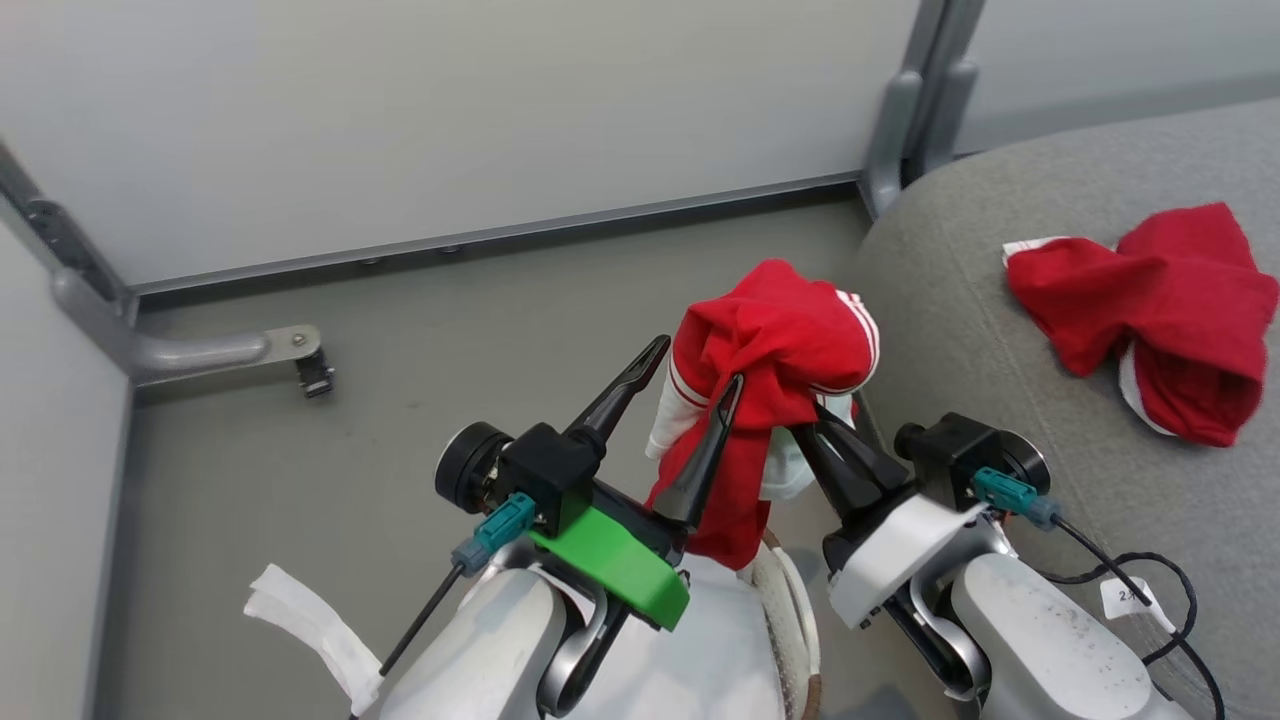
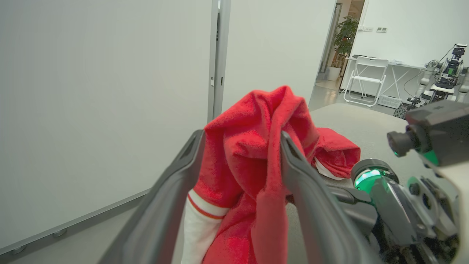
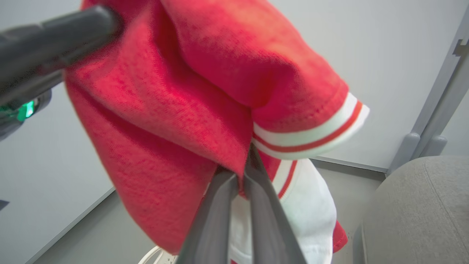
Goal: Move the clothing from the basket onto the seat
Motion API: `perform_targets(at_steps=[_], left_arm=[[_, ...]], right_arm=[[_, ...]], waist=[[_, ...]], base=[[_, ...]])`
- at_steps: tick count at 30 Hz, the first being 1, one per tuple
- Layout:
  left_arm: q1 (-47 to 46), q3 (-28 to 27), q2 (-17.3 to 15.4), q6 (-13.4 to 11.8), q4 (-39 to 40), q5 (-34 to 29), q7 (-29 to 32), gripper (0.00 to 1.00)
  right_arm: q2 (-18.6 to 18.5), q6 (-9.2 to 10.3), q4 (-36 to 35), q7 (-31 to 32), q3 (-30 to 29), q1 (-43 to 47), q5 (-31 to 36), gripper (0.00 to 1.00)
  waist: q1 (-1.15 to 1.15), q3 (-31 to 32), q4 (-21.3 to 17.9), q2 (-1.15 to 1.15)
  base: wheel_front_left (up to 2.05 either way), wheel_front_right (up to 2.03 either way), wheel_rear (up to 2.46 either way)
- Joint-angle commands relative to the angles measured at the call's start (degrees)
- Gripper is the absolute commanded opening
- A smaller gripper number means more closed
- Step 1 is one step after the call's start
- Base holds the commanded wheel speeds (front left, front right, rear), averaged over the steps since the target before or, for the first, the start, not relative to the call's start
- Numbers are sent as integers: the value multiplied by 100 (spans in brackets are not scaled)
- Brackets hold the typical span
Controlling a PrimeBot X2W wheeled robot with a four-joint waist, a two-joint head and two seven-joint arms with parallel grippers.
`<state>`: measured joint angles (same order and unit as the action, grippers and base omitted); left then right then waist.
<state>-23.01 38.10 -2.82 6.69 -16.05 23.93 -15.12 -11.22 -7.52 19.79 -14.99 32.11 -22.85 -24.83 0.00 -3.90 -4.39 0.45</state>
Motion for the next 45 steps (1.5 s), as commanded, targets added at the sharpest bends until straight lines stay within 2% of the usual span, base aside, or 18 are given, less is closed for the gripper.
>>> perform_targets(at_steps=[1,5,10,13,18,22,27,28,33,40,45], left_arm=[[79,-41,-16,33,-59,-88,-3,100],[116,-94,-18,61,-158,-168,-3,100],[119,-115,-22,79,-230,-183,-3,100],[127,-91,-24,86,-311,-164,-3,100],[55,27,-27,89,-410,-157,-3,100],[-90,67,-27,90,-510,-219,-3,100],[-288,142,-74,90,-621,-248,-3,100],[-430,235,-94,91,-667,-234,-3,100],[-657,323,-156,89,-745,-219,-3,100],[-975,344,-229,87,-756,-299,-3,100],[-1063,272,-234,86,-718,-355,-3,100]], right_arm=[[-28,6,-47,-26,-61,109,-14,0],[-80,6,-116,-26,-268,255,-16,0],[-108,6,-168,-26,-469,366,58,0],[-133,6,-215,-26,-635,335,92,0],[-201,7,-315,-26,-1038,12,31,0],[-403,6,-366,-26,-1433,-546,92,0],[-748,7,-192,-26,-2050,-1459,178,0],[-951,7,140,-26,-2346,-1980,285,0],[-1139,7,952,-26,-2653,-2592,584,0],[-1044,7,2433,-26,-3224,-2991,1041,0],[-867,7,3008,-26,-3659,-3007,1247,0]], waist=[[0,-260,-1108,-45],[0,-363,-1748,-45],[0,-481,-2314,-45],[0,-553,-2509,-45],[0,-711,-2604,-45],[0,-946,-2538,-45],[0,-1373,-2277,-45],[0,-1667,-2045,-45],[0,-2143,-1645,-45],[0,-2713,-1119,-45],[0,-2908,-935,-45]], base=[[0,0,0],[0,0,0],[0,0,0],[0,0,0],[0,0,0],[0,0,0],[0,0,0],[0,0,0],[0,0,0],[0,0,0],[0,0,0]])
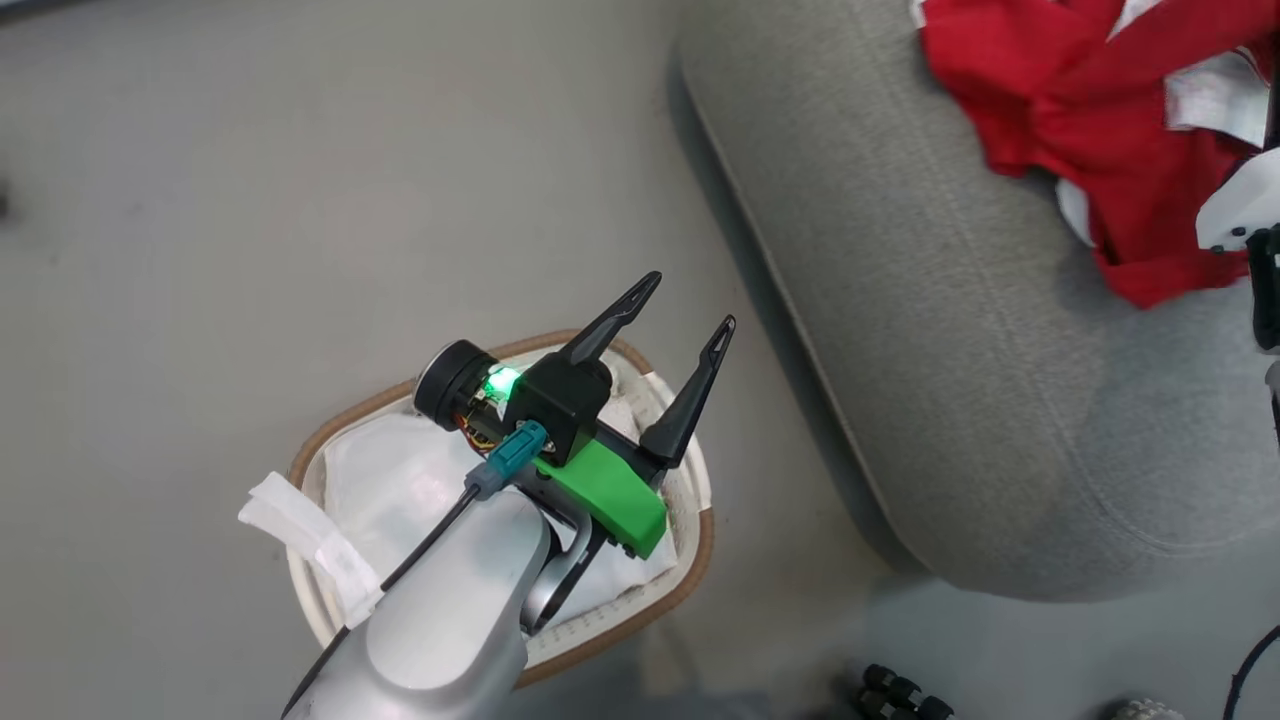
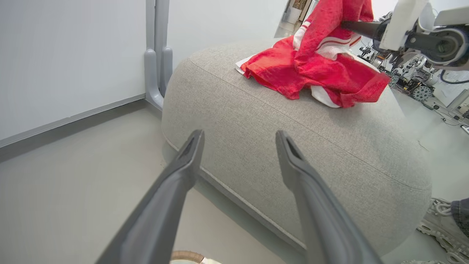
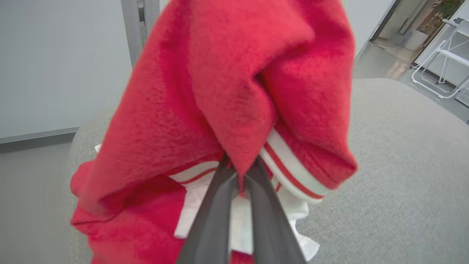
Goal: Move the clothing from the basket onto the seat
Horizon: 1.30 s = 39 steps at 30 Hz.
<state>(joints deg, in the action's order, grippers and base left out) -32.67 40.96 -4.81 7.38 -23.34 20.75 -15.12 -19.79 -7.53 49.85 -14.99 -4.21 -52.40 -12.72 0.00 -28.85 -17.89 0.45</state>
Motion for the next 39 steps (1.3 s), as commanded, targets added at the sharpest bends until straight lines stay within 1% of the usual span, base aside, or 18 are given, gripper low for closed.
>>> perform_targets(at_steps=[1,2,3,6,10,17,20,25,29,34,39], left_arm=[[-101,-39,-34,18,17,-41,-3,100],[-98,-50,-34,18,22,-42,-3,100],[-85,-68,-38,17,21,-44,-3,100],[7,-141,-39,18,21,-42,-3,100],[153,-243,18,18,101,-62,-3,100],[460,-407,113,17,157,32,-3,100],[624,-562,119,17,173,10,-3,100],[996,-1139,151,12,286,-139,-3,100],[1310,-1621,172,-23,342,-313,-3,100],[1733,-2200,183,-195,344,-580,-3,100],[2141,-2580,186,-311,426,-666,-3,100]], right_arm=[[19,8,12,-26,-107,-23,83,29],[41,8,6,-26,-170,18,122,76],[76,8,-6,-26,-230,77,171,100],[159,8,-126,-26,-349,201,299,100],[250,8,-582,-26,-373,469,361,100],[323,8,-1426,-26,13,1063,162,100],[439,8,-1742,-26,277,1322,21,100],[621,8,-2360,-26,676,1794,-222,100],[815,8,-2722,-26,775,2207,-312,100],[1091,8,-2905,-26,778,2763,-305,100],[1270,7,-2894,-26,675,3217,-332,100]], waist=[[0,-425,427,-45],[0,-426,433,-45],[0,-418,434,-45],[0,-321,398,-45],[0,-60,355,-45],[0,646,433,-45],[0,939,519,-45],[0,1345,762,-45],[0,1601,998,-45],[0,1913,1299,-45],[0,2159,1519,-45]], base=[[0,0,0],[0,0,0],[0,0,0],[0,0,0],[0,0,0],[0,0,0],[0,0,0],[0,0,0],[0,0,0],[0,0,0],[0,0,0]])
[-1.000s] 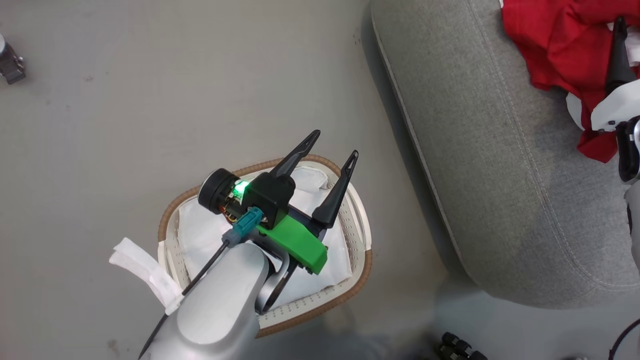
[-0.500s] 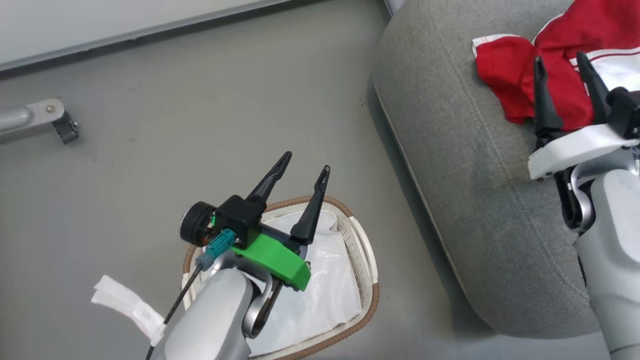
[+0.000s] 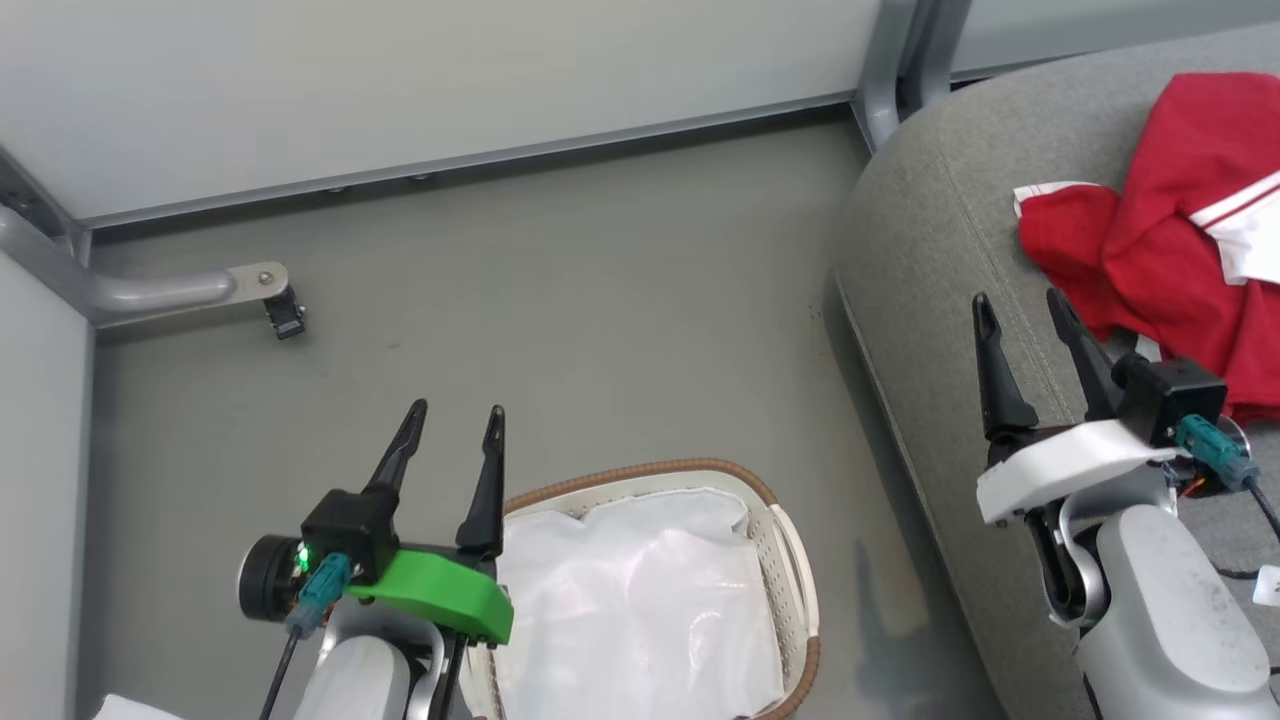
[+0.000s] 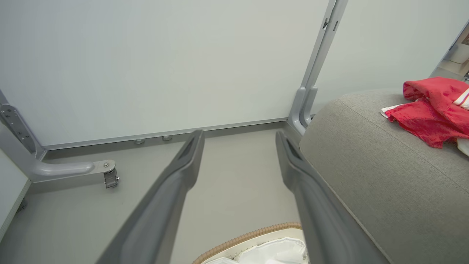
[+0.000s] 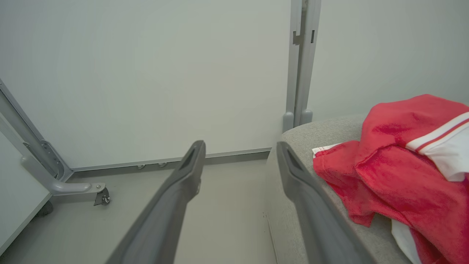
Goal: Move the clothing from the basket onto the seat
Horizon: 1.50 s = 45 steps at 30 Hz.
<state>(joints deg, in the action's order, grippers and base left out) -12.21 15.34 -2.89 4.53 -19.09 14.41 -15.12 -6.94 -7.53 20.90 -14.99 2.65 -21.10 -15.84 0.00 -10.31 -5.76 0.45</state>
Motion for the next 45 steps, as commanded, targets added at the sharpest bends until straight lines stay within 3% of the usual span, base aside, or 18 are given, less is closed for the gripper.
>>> perform_targets(at_steps=[1,9,18,24,25,28,45], left_arm=[[180,-94,-5,-71,3,-40,-3,100],[610,-666,-4,-343,-163,-161,-3,100],[947,-1022,-4,-344,-353,-156,-3,100],[1042,-1101,-5,-188,-300,164,-2,100],[958,-1104,4,-195,-333,165,4,0],[975,-1098,22,-196,-481,182,10,0],[869,-1348,16,-85,-271,1861,493,0]], right_arm=[[13,7,23,-26,-4,184,4,100],[108,7,218,-26,-87,715,125,100],[199,8,423,-26,-55,1061,160,100],[194,8,446,-26,56,1095,84,100],[235,0,454,3,47,1023,97,0],[277,0,583,20,50,1088,87,0],[303,1,302,501,-178,1161,-1618,0]], waist=[[0,353,348,-45],[0,593,542,-45],[0,797,611,-45],[0,818,613,-45],[0,820,612,0],[0,822,612,0],[0,850,607,-6]], base=[[0,0,0],[0,0,0],[0,0,0],[0,0,0],[0,0,0],[0,0,0],[0,0,0]])
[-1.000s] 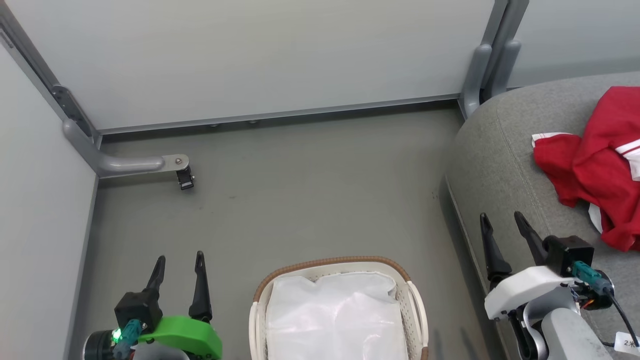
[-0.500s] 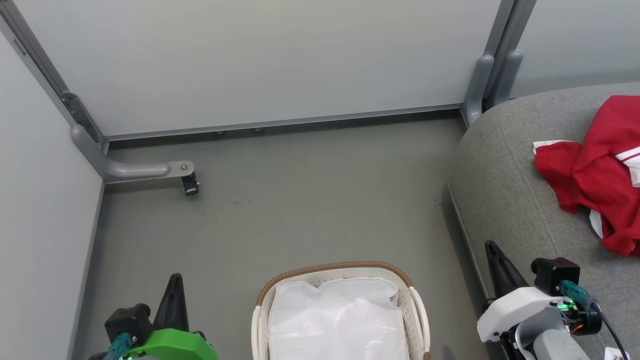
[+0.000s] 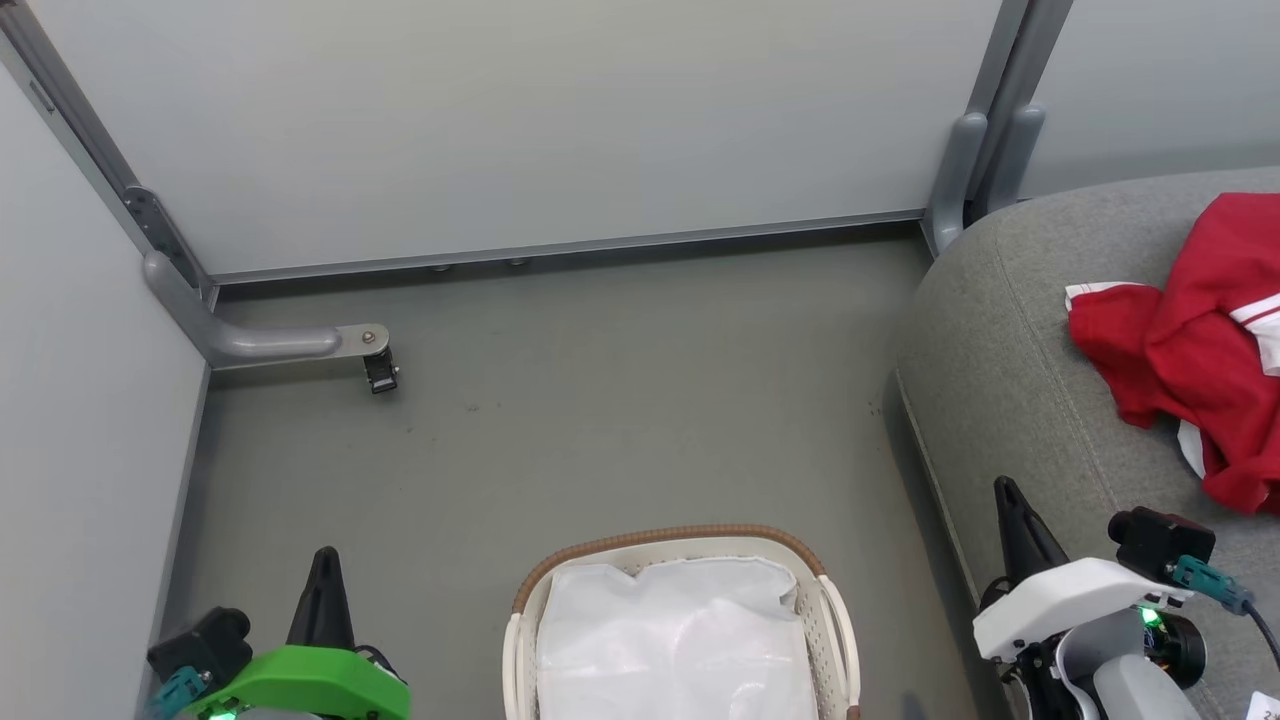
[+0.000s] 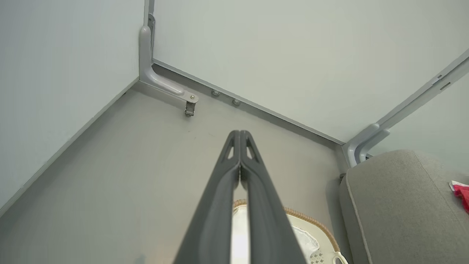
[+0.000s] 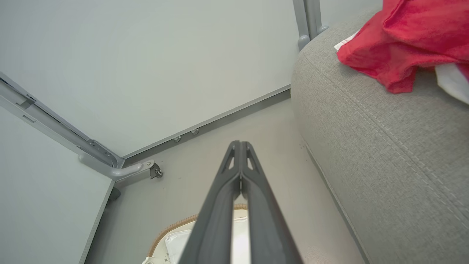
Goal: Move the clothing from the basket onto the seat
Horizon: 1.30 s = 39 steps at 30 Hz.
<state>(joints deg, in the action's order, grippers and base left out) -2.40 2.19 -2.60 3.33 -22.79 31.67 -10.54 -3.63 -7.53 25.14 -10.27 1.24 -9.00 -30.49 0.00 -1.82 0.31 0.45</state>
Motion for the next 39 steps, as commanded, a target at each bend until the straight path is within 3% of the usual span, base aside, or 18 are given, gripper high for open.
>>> perform_targets(at_steps=[1,39], left_arm=[[-117,-46,-14,42,113,234,61,0],[-286,-442,-26,226,474,2961,833,0]], right_arm=[[-27,1,-139,55,-47,-45,-252,0],[16,3,-601,821,-394,94,-3031,0]], waist=[[0,3,0,-6],[0,63,-11,-20]], base=[[0,0,0],[0,0,0]])
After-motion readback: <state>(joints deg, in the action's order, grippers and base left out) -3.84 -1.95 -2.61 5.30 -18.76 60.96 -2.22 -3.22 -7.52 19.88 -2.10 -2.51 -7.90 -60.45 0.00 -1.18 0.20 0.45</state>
